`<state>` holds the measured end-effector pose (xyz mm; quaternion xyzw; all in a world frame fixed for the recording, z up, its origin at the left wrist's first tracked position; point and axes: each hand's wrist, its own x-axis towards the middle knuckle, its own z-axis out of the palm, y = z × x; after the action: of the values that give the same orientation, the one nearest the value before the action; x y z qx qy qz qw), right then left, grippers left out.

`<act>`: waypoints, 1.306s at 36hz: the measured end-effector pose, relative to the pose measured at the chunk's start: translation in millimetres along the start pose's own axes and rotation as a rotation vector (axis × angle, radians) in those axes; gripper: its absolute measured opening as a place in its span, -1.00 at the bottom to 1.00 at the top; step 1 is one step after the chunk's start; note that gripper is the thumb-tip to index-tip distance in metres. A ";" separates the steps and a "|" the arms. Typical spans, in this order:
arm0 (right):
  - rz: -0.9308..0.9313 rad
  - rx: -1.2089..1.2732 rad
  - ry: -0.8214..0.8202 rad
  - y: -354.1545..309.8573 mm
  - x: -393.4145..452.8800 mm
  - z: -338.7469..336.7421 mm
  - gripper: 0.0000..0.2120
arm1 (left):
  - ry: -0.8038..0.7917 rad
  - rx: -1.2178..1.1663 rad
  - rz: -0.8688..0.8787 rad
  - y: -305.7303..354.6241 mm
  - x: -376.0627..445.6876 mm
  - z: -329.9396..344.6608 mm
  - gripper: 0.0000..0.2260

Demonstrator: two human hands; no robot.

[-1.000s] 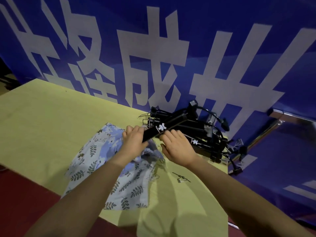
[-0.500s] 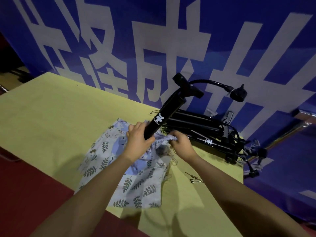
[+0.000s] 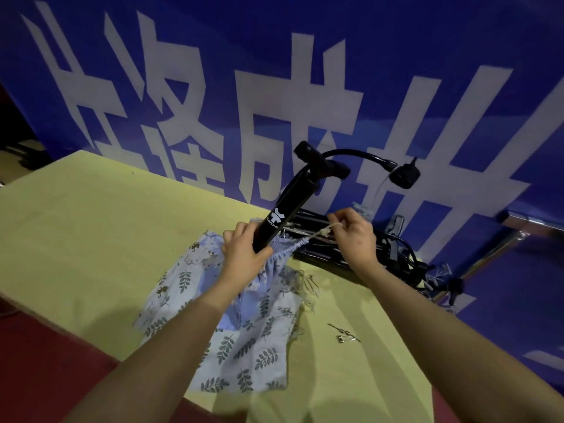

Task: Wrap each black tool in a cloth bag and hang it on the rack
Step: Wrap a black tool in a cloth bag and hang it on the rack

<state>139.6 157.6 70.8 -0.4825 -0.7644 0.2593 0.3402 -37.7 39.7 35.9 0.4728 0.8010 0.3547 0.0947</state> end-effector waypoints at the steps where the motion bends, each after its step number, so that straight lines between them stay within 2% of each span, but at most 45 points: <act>1: 0.044 0.138 0.007 -1.9 2.0 -2.8 -0.81 | -0.003 0.010 -0.005 0.6 -0.5 1.2 -0.65; 3: 0.068 0.288 -0.031 -8.7 1.5 -6.9 -0.81 | -0.010 0.013 -0.020 1.0 -2.0 3.7 -0.64; 5: 0.065 0.415 -0.110 -17.3 0.4 -11.6 -0.91 | -0.008 -0.006 -0.022 2.7 -2.3 5.5 -0.62; 9: 0.020 0.628 -0.349 -41.8 -3.4 -20.6 -0.64 | -0.024 -0.015 -0.008 10.8 -1.3 7.5 -0.63; 12: -0.006 0.721 -0.412 -57.9 -6.5 -19.9 -0.62 | -0.045 -0.007 0.011 17.9 -2.3 8.0 -0.62; 18: 0.015 0.684 -0.252 -64.5 -5.8 -14.6 -0.79 | -0.043 0.018 -0.001 28.5 -0.3 2.4 -0.57; 21: 0.036 0.720 -0.245 -61.3 -8.9 -12.8 -0.76 | -0.083 0.142 -0.039 26.9 1.9 -4.1 -0.47; 25: 0.046 0.652 -0.235 -58.3 -13.0 -8.4 -0.72 | -0.187 0.290 -0.114 20.5 -0.5 -8.3 -0.37; 29: 0.023 0.609 -0.224 -57.8 -14.9 -4.8 -0.80 | -0.194 0.170 -0.135 14.9 -1.8 -9.6 -0.36; 34: -0.003 0.518 -0.205 -61.2 -9.9 -3.5 -0.78 | -0.099 -0.173 -0.074 32.4 5.6 -22.4 -0.33; 37: -0.077 0.416 -0.159 -67.1 -4.3 -5.9 -0.77 | 0.007 -0.308 -0.031 55.2 15.1 -37.2 -0.39; 40: -0.111 0.330 -0.125 -72.8 0.0 -9.5 -0.66 | 0.124 -0.441 0.021 77.7 19.4 -53.2 -0.52; 43: -0.121 0.251 -0.136 -76.9 4.2 -18.9 -0.70 | 0.207 -0.449 0.083 90.6 21.0 -60.1 -0.54; 45: -0.131 0.259 -0.155 -78.3 4.2 -21.3 -0.76 | 0.251 -0.424 0.132 95.3 20.3 -62.5 -0.48; 47: -0.127 0.221 -0.115 -76.2 4.2 -22.2 -0.58 | 0.277 -0.361 0.192 99.2 19.5 -63.5 -0.34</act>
<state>112.7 132.6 141.2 -0.3771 -0.7784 0.3471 0.3624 -10.6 55.3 151.2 0.4688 0.6814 0.5611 0.0328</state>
